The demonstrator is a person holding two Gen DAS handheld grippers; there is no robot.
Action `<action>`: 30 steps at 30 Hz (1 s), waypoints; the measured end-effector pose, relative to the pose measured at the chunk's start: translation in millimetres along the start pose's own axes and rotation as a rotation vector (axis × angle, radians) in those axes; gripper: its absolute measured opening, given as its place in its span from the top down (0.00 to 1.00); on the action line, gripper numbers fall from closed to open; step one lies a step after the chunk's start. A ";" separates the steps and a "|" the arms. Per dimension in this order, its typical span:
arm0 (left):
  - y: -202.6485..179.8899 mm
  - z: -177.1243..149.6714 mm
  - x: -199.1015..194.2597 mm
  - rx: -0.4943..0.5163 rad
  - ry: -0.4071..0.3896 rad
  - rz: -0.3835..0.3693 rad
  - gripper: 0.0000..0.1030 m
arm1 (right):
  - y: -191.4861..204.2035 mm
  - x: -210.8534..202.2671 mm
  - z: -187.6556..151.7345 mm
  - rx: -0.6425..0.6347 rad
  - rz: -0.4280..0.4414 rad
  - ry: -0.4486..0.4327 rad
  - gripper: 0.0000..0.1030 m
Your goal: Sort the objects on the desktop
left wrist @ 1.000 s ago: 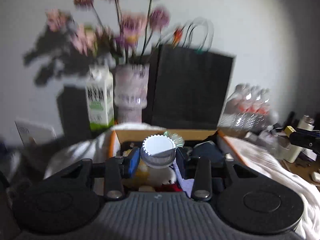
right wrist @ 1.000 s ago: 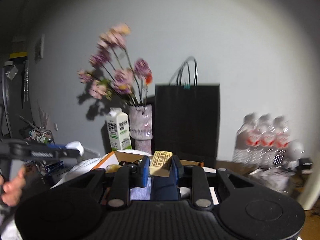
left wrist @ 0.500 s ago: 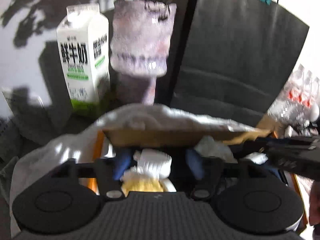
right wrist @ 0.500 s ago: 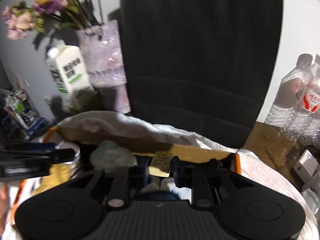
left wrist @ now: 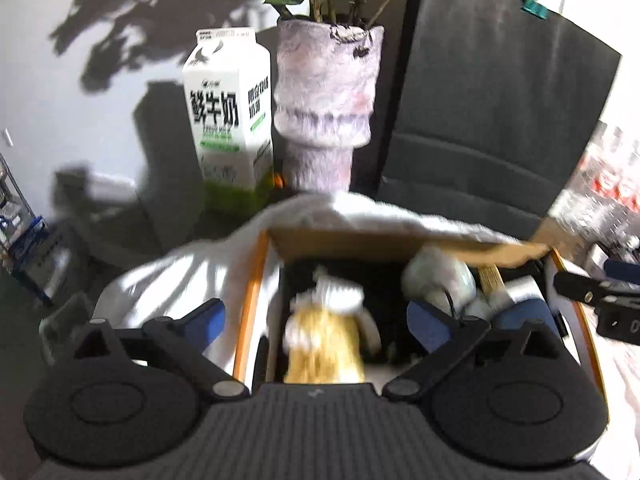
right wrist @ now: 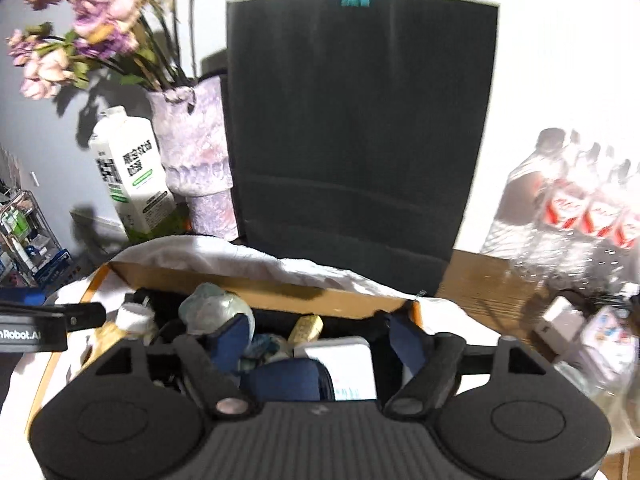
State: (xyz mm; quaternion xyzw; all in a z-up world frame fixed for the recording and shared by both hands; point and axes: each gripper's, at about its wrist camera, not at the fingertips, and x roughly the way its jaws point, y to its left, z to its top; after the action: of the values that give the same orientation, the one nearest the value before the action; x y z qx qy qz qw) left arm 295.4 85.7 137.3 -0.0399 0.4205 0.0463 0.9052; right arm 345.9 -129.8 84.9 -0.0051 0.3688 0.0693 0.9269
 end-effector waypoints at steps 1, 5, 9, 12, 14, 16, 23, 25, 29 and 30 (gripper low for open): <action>0.5 -6.4 -9.9 0.001 -0.002 0.004 0.03 | 1.1 -11.2 -4.0 -0.009 -0.006 -0.017 0.18; -0.1 -42.9 -56.6 0.023 -0.043 0.000 0.03 | 6.6 -60.8 -32.9 -0.060 -0.010 -0.100 0.14; -0.6 -84.9 -104.0 0.058 -0.057 -0.035 0.02 | 14.3 -110.9 -69.8 -0.113 0.025 -0.153 0.11; -0.6 -117.9 -138.4 0.081 -0.084 -0.070 0.01 | 18.1 -149.6 -100.8 -0.136 0.072 -0.195 0.09; -1.2 -141.5 -157.9 0.101 -0.099 -0.092 0.00 | 18.7 -172.9 -124.2 -0.142 0.104 -0.225 0.08; -2.6 -165.3 -174.6 0.122 -0.112 -0.115 0.00 | 20.4 -193.6 -147.8 -0.140 0.130 -0.249 0.08; -1.3 -249.0 -211.9 0.231 -0.274 -0.112 0.00 | 32.6 -251.7 -237.4 -0.177 0.150 -0.404 0.00; 0.9 -272.4 -217.8 0.206 -0.317 -0.104 0.00 | 41.4 -260.2 -263.7 -0.213 0.113 -0.441 0.00; 3.5 -309.2 -222.8 0.147 -0.380 -0.084 0.00 | 54.7 -266.0 -307.1 -0.210 0.049 -0.433 0.00; 4.3 -318.1 -224.2 0.134 -0.404 -0.061 0.00 | 56.9 -266.7 -316.9 -0.200 0.041 -0.424 0.00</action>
State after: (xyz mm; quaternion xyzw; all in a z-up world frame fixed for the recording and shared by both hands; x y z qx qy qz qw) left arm -90.0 43.3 104.1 0.0177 0.2310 -0.0022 0.9728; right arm -69.7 -125.8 39.1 -0.0745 0.1573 0.1238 0.9769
